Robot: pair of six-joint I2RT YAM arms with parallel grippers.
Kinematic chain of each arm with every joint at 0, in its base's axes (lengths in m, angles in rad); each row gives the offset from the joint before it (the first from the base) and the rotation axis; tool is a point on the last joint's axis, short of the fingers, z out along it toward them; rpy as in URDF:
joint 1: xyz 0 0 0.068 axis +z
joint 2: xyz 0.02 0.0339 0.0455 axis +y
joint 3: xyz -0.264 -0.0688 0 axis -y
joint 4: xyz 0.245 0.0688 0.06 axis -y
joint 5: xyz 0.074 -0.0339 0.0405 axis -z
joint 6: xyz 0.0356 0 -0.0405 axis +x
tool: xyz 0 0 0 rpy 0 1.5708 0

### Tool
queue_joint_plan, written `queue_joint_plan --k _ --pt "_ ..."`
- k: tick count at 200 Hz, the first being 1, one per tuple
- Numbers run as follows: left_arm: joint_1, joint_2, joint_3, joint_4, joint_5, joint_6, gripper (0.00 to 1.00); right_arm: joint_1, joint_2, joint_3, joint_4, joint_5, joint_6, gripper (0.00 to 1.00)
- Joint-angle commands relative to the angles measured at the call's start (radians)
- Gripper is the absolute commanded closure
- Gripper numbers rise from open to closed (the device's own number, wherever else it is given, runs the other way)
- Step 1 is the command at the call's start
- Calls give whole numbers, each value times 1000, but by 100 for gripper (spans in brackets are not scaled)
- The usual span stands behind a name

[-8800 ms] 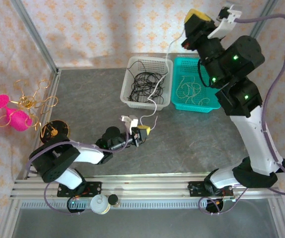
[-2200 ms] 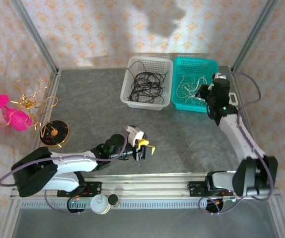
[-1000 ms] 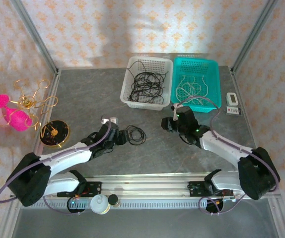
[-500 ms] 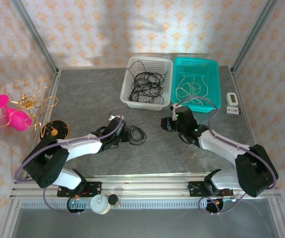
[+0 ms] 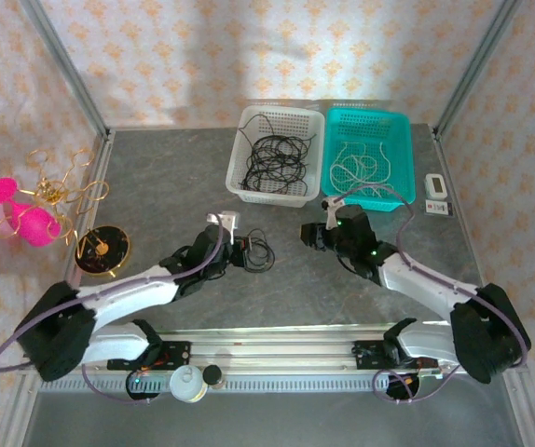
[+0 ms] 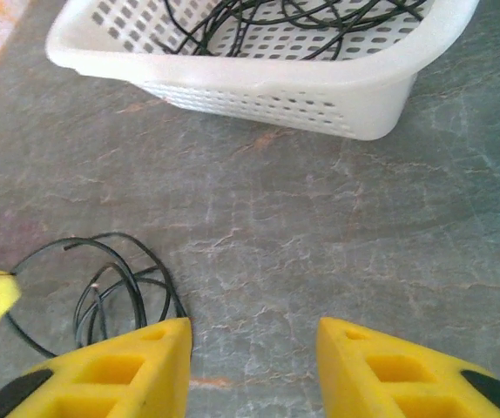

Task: Untangle the cables

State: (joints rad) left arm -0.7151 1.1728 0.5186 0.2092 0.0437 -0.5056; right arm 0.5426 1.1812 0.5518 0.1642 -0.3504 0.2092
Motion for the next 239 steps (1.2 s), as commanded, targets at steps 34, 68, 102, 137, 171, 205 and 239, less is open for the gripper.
queue_joint_plan --k 34,68,102,137,171,205,239 --pt "-26 -219 22 -45 118 108 100 6 -205 -222 489 -318 -114 51" --pt "-44 -273 74 -107 206 170 100 57 -211 -234 619 -384 -155 46" --pt "-52 -305 122 -176 212 206 100 138 -135 -192 665 -333 -172 45" --pt "-59 -326 175 -188 256 216 100 196 -6 -108 686 -167 -117 49" --pt "-64 -340 247 -220 291 238 100 231 132 -43 644 147 54 53" --pt "-64 -379 355 -310 262 278 100 235 243 -69 666 247 105 57" --pt "-63 -402 436 -360 211 287 100 235 316 -111 657 319 123 62"
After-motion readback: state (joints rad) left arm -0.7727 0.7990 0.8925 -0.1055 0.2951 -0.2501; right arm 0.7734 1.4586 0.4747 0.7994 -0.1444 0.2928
